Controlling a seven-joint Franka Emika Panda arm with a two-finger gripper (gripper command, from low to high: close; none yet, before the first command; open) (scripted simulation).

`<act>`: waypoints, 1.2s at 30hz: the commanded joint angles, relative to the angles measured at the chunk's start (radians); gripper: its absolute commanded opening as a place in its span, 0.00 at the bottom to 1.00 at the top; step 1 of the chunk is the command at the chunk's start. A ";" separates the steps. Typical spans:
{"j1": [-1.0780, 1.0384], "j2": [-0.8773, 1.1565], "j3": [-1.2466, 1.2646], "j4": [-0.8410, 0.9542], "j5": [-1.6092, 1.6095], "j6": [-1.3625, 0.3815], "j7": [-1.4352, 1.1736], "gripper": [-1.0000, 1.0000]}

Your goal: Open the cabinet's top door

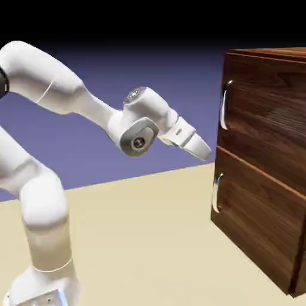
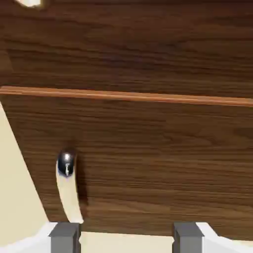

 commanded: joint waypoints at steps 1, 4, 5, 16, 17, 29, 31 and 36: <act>-0.024 -0.019 0.021 0.007 0.044 -0.010 -0.017 0.50; -0.095 -0.076 0.084 0.026 0.174 -0.040 -0.070 0.50; -0.118 -0.095 0.105 0.033 0.218 -0.049 -0.087 0.50; -0.379 -0.305 0.335 0.106 0.696 -0.158 -0.279 0.50; -0.402 -0.324 0.356 0.113 0.740 -0.168 -0.297 0.50; -0.686 -0.553 0.607 0.192 1.261 -0.287 -0.507 0.50; -0.734 -0.591 0.648 0.205 1.348 -0.306 -0.541 0.50; -0.852 -0.687 0.753 0.238 1.566 -0.356 -0.629 0.50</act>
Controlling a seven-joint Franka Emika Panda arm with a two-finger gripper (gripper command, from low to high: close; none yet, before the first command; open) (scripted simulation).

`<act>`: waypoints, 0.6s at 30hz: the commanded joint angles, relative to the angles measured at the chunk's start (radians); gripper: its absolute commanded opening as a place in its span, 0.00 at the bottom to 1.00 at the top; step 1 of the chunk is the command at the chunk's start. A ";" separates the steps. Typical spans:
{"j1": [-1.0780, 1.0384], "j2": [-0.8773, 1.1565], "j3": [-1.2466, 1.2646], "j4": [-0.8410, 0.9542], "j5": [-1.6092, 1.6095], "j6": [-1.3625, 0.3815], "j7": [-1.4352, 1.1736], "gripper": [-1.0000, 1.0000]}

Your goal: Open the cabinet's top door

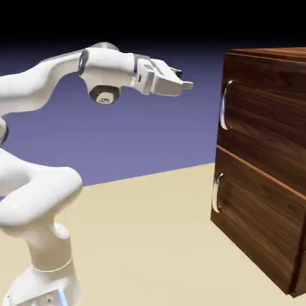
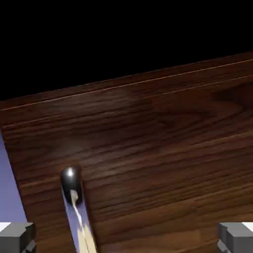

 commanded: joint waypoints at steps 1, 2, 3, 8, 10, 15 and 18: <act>-0.024 -0.019 0.021 0.007 0.044 -0.010 -0.017 0.50; -0.047 -0.038 0.042 0.013 0.087 -0.020 -0.035 0.50; -0.071 -0.057 0.063 0.020 0.131 -0.030 -0.052 0.50; -0.189 -0.153 0.167 0.053 0.348 -0.079 -0.140 0.50; -0.237 -0.191 0.209 0.066 0.435 -0.099 -0.175 0.50; -0.355 -0.286 0.314 0.099 0.653 -0.148 -0.262 0.50; -0.426 -0.343 0.377 0.119 0.783 -0.178 -0.314 0.50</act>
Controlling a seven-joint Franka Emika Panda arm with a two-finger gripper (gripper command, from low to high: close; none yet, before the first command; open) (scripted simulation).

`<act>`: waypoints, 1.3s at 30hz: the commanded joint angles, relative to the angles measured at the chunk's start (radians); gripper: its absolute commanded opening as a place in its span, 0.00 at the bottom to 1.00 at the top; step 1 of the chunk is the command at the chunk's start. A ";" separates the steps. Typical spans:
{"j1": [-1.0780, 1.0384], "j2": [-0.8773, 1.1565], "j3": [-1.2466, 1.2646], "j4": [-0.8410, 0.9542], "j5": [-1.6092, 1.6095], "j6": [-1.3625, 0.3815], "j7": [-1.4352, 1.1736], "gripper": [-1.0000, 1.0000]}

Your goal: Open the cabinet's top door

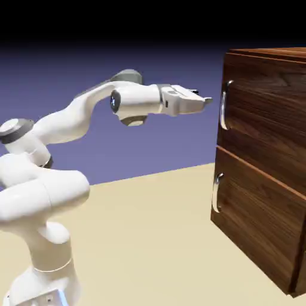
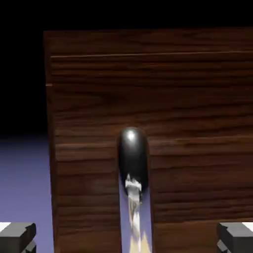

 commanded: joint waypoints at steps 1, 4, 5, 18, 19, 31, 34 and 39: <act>-0.024 -0.019 0.021 0.007 0.043 -0.010 -0.017 0.50; -0.068 -0.020 0.033 0.047 0.069 -0.011 -0.022 0.50; -0.101 -0.016 0.038 0.081 0.079 -0.009 -0.021 0.50; -0.028 -0.006 -0.032 -0.133 0.164 -0.326 -0.179 0.00; -0.014 -0.003 -0.046 -0.166 0.164 -0.369 -0.197 0.00; -0.001 0.075 -0.264 -0.444 0.042 -0.891 -0.373 0.00; -0.041 0.108 -0.325 -0.477 -0.012 -1.021 -0.413 0.00; -0.137 0.183 -0.420 -0.503 -0.118 -1.239 -0.488 0.00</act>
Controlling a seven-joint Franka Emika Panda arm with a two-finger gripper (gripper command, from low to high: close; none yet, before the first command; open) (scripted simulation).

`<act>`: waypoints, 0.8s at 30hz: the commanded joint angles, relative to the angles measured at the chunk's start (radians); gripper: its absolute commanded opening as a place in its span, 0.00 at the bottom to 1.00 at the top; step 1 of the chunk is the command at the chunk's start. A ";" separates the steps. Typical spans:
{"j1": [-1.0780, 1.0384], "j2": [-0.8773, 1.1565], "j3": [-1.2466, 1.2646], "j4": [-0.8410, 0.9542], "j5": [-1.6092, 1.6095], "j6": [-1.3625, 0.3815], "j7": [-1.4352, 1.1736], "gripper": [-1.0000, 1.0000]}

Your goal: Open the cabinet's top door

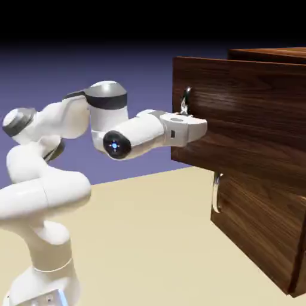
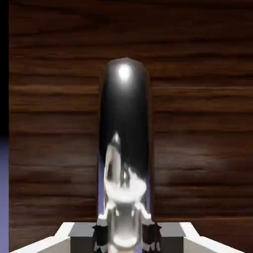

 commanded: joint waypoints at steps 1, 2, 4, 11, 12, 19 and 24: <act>-0.023 0.018 -0.017 -0.001 -0.023 -0.042 -0.017 0.00; -0.048 0.038 -0.033 0.000 -0.048 -0.086 -0.034 0.00; -0.100 0.080 -0.062 0.006 -0.099 -0.173 -0.072 0.00; -0.323 0.268 -0.116 0.083 -0.318 -0.477 -0.248 0.00; -0.359 0.300 -0.115 0.103 -0.355 -0.518 -0.281 0.00; -0.605 0.528 -0.050 0.288 -0.646 -0.731 -0.547 0.00; -0.735 0.703 0.037 0.450 -0.861 -0.778 -0.729 0.00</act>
